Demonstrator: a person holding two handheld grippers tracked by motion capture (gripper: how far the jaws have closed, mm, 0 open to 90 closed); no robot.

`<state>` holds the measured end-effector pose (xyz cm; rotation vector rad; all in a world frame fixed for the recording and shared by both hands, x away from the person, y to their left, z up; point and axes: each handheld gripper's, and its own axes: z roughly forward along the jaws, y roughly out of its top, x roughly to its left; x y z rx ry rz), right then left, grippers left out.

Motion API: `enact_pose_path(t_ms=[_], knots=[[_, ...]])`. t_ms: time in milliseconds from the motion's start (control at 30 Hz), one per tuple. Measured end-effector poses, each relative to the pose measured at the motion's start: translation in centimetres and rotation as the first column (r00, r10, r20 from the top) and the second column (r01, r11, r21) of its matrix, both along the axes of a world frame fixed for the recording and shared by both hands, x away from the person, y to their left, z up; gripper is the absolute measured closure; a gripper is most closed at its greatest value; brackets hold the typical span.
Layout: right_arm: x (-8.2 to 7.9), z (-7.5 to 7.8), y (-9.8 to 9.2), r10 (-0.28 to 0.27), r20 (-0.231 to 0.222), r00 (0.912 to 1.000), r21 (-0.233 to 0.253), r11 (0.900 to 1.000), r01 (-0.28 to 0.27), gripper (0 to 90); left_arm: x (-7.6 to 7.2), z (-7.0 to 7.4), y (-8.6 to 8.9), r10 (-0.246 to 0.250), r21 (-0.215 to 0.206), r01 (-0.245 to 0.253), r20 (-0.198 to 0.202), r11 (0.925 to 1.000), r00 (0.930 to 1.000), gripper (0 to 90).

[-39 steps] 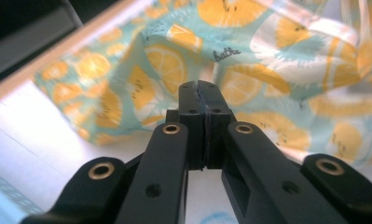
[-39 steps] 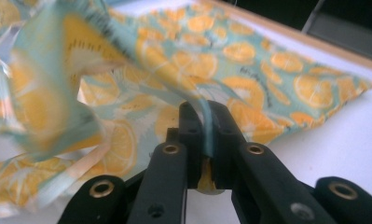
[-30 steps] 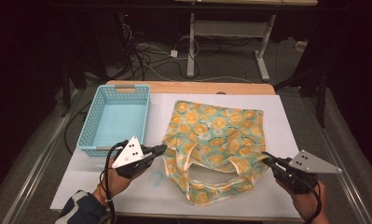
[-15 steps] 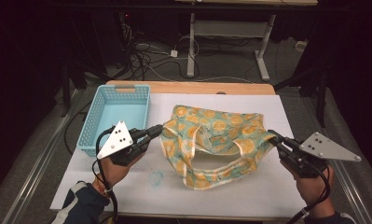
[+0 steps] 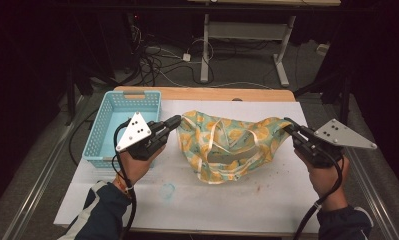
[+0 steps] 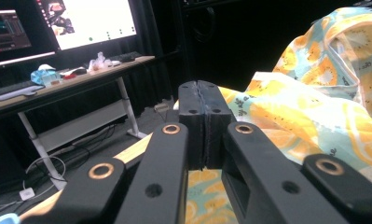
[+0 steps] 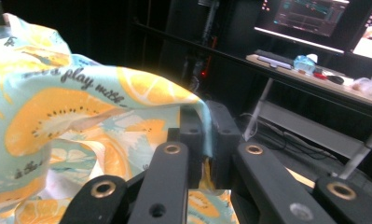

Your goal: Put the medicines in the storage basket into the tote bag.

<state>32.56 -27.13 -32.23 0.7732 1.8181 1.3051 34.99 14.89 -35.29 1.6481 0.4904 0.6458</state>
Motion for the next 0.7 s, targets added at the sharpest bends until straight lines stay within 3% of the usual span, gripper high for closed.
enact_pose_path(t_ms=[100, 133, 300, 433, 533, 633, 700], knots=[[1.2, -0.2, 0.0, -0.019, -0.014, 0.9997, 0.021, 1.000, 0.020, 87.1, 1.2, -0.6, -0.8, 0.015, -0.010, -0.015, -0.019, 0.9998, 0.9997, 87.4], [1.7, -0.3, 0.0, -0.025, -0.012, 0.9996, 0.022, 0.999, 0.025, 87.1, 1.5, -0.7, -1.0, 0.024, -0.006, -0.024, -0.009, 0.9997, 0.9997, 87.4], [3.9, -1.1, 0.4, -0.066, -0.031, 0.9973, 0.037, 0.997, 0.067, 87.1, 3.4, -1.7, -2.5, 0.041, -0.049, -0.043, -0.045, 0.9979, 0.9981, 87.4], [5.7, -1.8, 0.8, -0.095, -0.050, 0.9942, 0.026, 0.995, 0.097, 87.2, 5.0, -2.0, -3.5, 0.082, -0.086, -0.087, -0.056, 0.9925, 0.9950, 87.4], [6.7, -2.1, 0.8, -0.116, -0.063, 0.9912, 0.019, 0.993, 0.118, 87.4, 6.0, -1.7, -3.9, 0.111, -0.111, -0.116, -0.057, 0.9870, 0.9922, 87.4], [7.6, -2.0, 0.5, -0.126, -0.089, 0.9880, 0.044, 0.990, 0.131, 87.4, 6.9, -1.0, -4.3, 0.137, -0.129, -0.142, -0.049, 0.9814, 0.9894, 87.4], [8.1, -1.7, 0.5, -0.134, -0.093, 0.9866, 0.041, 0.990, 0.138, 87.3, 7.5, -0.3, -4.6, 0.152, -0.122, -0.154, -0.029, 0.9804, 0.9879, 87.4]])
